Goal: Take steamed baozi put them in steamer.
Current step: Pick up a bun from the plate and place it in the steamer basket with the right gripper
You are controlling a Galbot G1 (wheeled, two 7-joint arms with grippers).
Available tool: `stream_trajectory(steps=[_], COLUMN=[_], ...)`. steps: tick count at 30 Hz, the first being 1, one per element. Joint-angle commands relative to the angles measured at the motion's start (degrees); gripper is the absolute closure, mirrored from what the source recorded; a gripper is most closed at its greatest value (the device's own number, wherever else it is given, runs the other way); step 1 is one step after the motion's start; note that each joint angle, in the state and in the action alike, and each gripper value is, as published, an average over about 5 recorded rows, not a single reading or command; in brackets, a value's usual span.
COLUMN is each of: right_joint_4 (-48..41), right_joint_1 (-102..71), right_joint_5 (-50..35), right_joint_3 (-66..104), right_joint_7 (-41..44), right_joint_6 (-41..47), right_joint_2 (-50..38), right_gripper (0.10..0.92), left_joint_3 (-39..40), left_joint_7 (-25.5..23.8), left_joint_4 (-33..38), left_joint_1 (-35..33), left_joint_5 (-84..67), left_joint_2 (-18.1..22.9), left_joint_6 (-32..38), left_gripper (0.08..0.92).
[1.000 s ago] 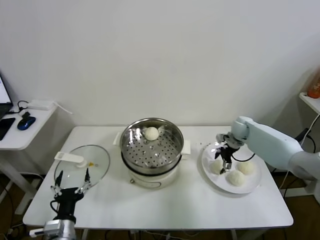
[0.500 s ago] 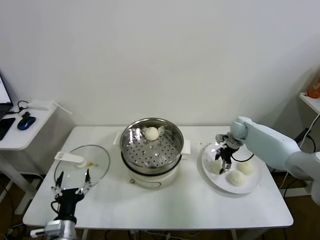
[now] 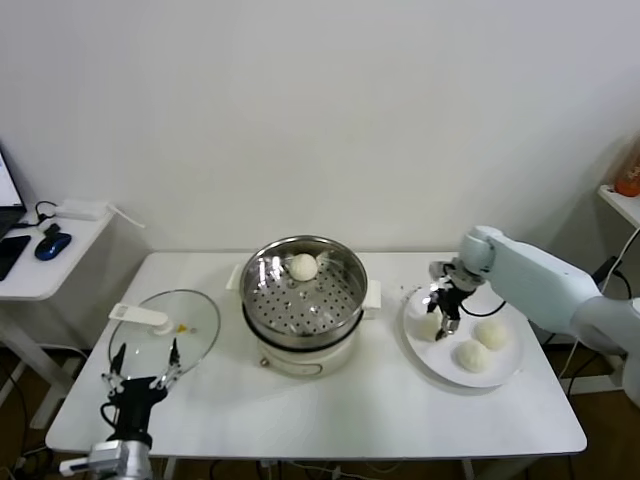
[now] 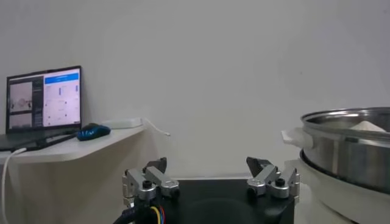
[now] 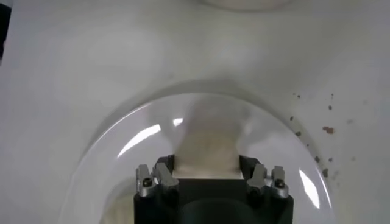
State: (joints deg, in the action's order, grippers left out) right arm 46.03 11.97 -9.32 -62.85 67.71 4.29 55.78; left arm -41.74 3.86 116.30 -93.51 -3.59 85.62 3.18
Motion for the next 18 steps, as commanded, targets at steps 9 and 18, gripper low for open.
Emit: stream_trajectory(steps=[9,18], right_joint_4=[9.3,10.9], right_joint_1=[23.6,31.6], right_joint_5=[-19.3,-32.0], right_joint_3=[-12.8,-16.9], right_joint_7=[0.3,-0.3], right_joint_6=[2.3,5.7], right_joint_2=[0.5,8.9], right_gripper=[0.33,0.33], left_joint_3=[1.7,2.2], left_joint_7=[0.0,0.0], left_joint_4=[0.6,1.4], left_joint_1=[-0.5,0.0], left_joint_5=[0.6,0.9], left_joint_2=[0.2,0.3], left_joint_6=[0.1,-0.2], left_gripper=[0.177,0.177])
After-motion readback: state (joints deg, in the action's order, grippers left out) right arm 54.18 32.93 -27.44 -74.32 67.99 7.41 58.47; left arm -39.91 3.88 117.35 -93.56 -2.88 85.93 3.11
